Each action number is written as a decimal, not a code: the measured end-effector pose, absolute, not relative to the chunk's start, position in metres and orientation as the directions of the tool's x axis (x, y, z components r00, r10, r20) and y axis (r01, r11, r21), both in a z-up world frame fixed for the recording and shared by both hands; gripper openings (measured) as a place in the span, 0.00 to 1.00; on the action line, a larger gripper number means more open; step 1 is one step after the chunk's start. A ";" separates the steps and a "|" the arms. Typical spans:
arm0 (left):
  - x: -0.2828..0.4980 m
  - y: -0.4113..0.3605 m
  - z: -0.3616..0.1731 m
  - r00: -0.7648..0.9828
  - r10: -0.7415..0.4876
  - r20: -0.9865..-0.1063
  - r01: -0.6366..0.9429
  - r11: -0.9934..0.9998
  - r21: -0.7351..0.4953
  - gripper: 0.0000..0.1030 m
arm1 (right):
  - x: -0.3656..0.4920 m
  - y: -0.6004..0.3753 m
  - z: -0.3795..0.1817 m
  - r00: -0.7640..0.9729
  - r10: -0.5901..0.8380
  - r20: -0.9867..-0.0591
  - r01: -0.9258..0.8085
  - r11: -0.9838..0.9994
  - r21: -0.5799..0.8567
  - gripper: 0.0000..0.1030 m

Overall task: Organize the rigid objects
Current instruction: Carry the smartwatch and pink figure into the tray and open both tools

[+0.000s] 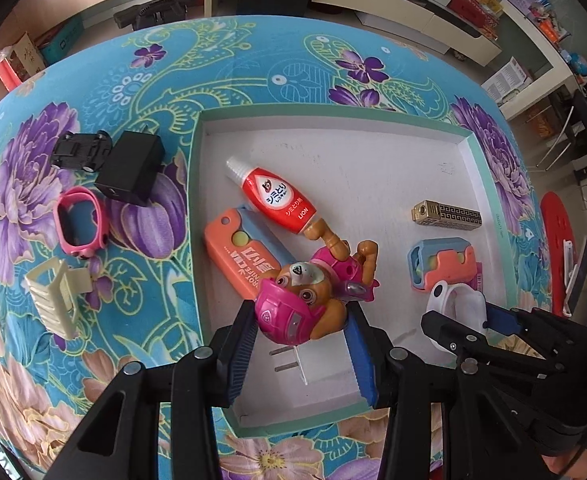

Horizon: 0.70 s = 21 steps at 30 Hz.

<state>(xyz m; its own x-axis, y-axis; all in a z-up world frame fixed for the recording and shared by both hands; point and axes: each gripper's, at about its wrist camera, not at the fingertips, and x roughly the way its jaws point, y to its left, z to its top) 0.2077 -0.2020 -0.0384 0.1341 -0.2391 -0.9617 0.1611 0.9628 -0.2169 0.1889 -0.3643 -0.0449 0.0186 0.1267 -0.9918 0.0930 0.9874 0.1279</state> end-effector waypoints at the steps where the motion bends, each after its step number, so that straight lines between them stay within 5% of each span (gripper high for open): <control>1: 0.208 -0.203 -0.042 0.130 -0.241 -0.962 0.161 0.962 -0.219 0.46 | 0.190 -0.365 -0.048 0.012 0.128 -0.992 0.095 0.987 0.129 0.49; 9: 0.207 -0.208 -0.046 0.118 -0.236 -0.965 0.172 0.962 -0.214 0.47 | 0.192 -0.369 -0.061 -0.007 0.129 -0.992 0.099 0.987 0.128 0.50; 11: 0.208 -0.206 -0.042 0.114 -0.245 -0.963 0.165 0.960 -0.224 0.59 | 0.191 -0.369 -0.060 -0.004 0.126 -0.992 0.101 0.987 0.125 0.50; 21: 0.196 -0.184 -0.006 0.169 -0.227 -0.959 0.142 0.969 -0.204 0.64 | 0.181 -0.361 -0.027 0.049 0.120 -0.992 0.085 0.989 0.124 0.51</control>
